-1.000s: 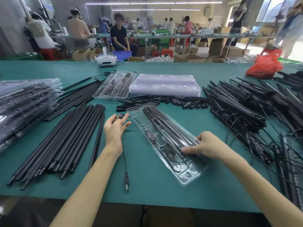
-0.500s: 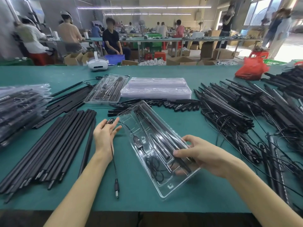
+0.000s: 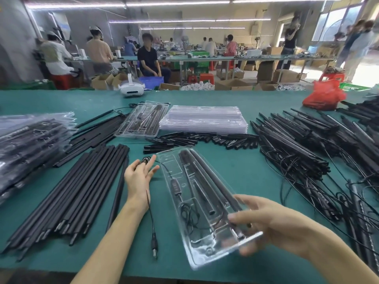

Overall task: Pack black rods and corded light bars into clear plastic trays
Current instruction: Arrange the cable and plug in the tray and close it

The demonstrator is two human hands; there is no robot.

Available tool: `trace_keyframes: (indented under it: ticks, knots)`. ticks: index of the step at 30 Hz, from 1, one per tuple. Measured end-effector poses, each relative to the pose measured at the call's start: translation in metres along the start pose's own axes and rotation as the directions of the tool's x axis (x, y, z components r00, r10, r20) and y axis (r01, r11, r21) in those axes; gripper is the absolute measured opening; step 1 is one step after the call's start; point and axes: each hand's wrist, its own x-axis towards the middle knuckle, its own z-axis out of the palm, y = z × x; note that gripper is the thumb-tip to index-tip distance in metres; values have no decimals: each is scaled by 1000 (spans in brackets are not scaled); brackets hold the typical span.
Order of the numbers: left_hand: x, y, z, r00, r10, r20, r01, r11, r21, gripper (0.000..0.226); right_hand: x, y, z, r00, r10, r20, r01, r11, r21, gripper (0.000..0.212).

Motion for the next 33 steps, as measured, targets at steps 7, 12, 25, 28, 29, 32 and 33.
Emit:
trace_keyframes:
  ticks: [7, 12, 25, 28, 29, 32, 33]
  knots:
    - [-4, 4, 7, 999, -13, -36, 12, 999, -29, 18, -5, 5, 10, 990, -128, -58, 132, 988, 78, 42]
    - [-6, 6, 4, 995, -71, -66, 66, 995, -78, 12, 5, -6, 16, 980, -189, -63, 196, 970, 144, 42]
    - [-11, 4, 13, 998, -38, 51, 26, 976, 218, 23, 106, -90, 48, 916, -373, -149, 400, 811, 427, 18]
    - [-10, -1, 11, 996, -21, 92, -8, 952, 307, 27, 140, -113, 53, 923, -368, -118, 375, 784, 494, 8]
    - [-10, -2, 10, 994, -32, 101, 0, 953, 302, 33, 151, -121, 55, 925, -366, -104, 365, 778, 512, 7]
    - [-12, 1, 10, 993, -78, 90, 48, 954, 297, 50, 187, -144, 62, 922, -384, -57, 349, 757, 553, 4]
    - [-13, 0, 10, 993, -78, 87, 47, 950, 308, 47, 200, -151, 65, 916, -398, -49, 359, 760, 542, 5]
